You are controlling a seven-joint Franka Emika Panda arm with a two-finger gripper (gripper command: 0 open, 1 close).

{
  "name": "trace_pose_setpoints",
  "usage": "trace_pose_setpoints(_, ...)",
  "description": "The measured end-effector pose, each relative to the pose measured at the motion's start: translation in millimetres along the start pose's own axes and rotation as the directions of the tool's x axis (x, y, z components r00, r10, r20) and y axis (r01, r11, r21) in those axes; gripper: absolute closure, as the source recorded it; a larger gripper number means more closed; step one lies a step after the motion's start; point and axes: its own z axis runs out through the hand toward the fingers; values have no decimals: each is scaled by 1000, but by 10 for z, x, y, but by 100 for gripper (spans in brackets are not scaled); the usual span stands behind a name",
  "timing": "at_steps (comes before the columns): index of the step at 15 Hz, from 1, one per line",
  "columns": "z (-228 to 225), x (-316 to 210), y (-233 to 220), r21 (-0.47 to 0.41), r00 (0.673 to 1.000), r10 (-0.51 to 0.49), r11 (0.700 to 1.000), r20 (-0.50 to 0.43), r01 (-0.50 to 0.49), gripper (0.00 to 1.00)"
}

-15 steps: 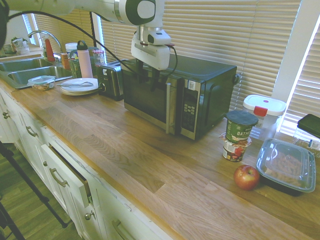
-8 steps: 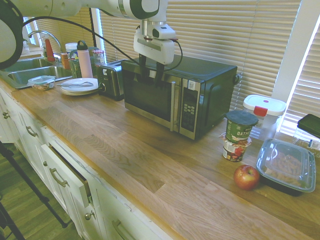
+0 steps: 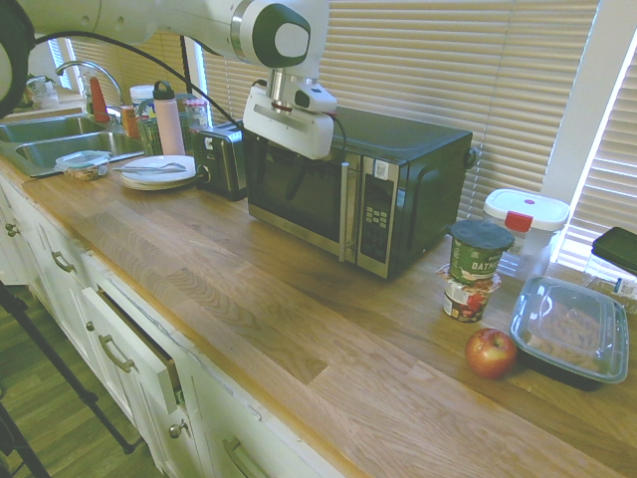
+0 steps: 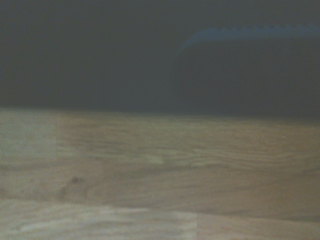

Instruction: Close the microwave

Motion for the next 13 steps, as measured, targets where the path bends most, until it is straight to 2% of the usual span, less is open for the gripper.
trace_pose_setpoints(4,21,-193,386,-22,998,-65,998,15,65,0)
trace_pose_setpoints(9,396,-182,883,-32,997,-39,999,-68,37,0)
trace_pose_setpoints(13,789,-386,1275,-33,996,-51,998,-71,49,0)
